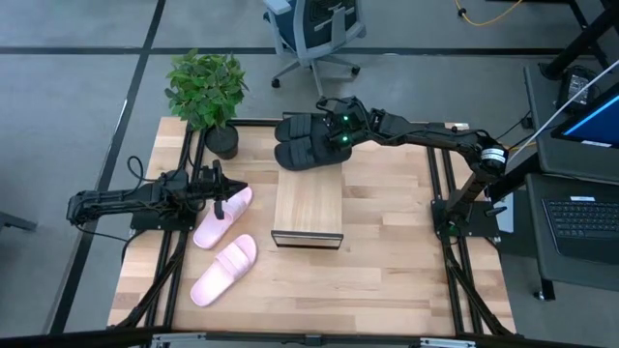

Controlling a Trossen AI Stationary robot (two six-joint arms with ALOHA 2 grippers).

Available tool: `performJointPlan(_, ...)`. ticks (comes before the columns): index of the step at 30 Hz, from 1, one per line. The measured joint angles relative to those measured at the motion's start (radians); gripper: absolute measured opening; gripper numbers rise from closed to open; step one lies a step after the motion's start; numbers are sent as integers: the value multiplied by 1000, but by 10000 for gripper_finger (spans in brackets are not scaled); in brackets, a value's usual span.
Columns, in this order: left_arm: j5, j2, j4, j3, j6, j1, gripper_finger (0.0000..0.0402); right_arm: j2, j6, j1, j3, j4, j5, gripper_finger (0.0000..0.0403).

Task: Pick and place slides into the shelf
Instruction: Put the black slide on the shelf

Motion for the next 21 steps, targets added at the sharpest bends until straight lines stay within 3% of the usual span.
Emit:
performJointPlan(13,0,0,0,0,0,0,0,0,24,0,0,18,-19,145)
performJointPlan(21,0,0,0,0,0,0,0,0,24,0,-1,78,-49,167)
